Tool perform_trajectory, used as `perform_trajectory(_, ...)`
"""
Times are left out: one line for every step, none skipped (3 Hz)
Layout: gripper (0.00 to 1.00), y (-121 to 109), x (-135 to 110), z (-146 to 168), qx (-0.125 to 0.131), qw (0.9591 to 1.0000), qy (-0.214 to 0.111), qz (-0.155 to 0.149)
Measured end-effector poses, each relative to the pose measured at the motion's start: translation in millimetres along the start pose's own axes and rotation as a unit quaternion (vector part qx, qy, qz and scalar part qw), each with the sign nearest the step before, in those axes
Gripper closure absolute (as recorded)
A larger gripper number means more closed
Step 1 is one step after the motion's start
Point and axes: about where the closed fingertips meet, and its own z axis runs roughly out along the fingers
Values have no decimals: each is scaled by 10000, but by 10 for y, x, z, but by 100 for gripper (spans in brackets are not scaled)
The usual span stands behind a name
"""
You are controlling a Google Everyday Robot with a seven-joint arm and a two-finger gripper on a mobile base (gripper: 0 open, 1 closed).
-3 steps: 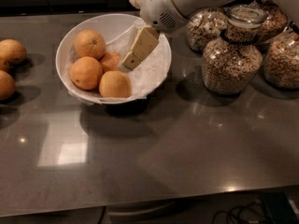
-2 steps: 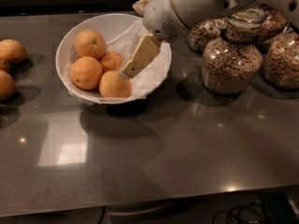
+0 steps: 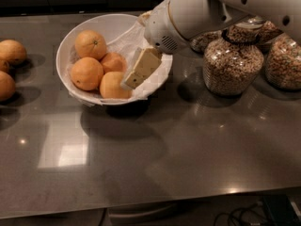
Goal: Pick orange from white bowl
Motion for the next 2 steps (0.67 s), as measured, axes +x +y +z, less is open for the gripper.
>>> perform_trajectory(0,101,256,112,20,9992,354,191)
perform_trajectory(4,133,368,153,82,9978,629,178)
